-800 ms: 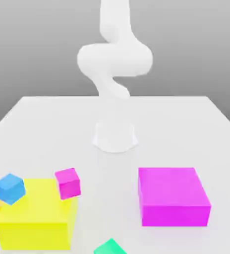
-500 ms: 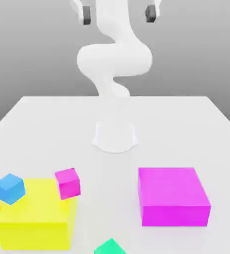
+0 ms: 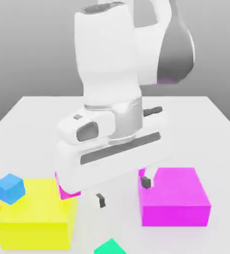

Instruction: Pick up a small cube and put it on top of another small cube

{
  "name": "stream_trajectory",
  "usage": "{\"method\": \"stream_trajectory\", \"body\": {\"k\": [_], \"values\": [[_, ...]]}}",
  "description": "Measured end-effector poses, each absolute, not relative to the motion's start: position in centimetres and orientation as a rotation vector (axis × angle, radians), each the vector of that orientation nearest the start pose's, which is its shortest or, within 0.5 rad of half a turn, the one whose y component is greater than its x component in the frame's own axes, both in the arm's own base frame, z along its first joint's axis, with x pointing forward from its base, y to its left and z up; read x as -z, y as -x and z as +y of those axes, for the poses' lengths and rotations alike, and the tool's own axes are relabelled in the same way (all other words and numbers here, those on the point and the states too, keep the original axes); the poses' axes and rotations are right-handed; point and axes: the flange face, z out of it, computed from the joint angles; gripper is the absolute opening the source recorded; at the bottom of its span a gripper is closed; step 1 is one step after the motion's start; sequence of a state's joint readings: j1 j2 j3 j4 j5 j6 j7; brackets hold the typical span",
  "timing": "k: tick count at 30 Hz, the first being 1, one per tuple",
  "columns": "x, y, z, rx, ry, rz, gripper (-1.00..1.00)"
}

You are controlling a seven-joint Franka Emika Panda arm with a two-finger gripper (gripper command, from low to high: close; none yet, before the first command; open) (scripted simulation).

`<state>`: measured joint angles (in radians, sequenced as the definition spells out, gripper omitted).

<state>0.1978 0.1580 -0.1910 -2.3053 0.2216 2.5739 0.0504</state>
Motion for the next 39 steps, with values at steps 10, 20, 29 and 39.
{"method": "stream_trajectory", "body": {"k": [10, 20, 29, 39], "values": [[-13.9, -52.5, -1.0, 0.002, 3.138, 0.148, -1.00], [-17.2, -52.5, -1.0, 0.000, 3.139, 0.146, -1.00], [-25.6, -48.3, -5.6, -0.020, 3.078, -0.110, -1.00], [-33.0, -40.4, -10.9, 0.001, 3.076, -0.484, -1.00]]}}
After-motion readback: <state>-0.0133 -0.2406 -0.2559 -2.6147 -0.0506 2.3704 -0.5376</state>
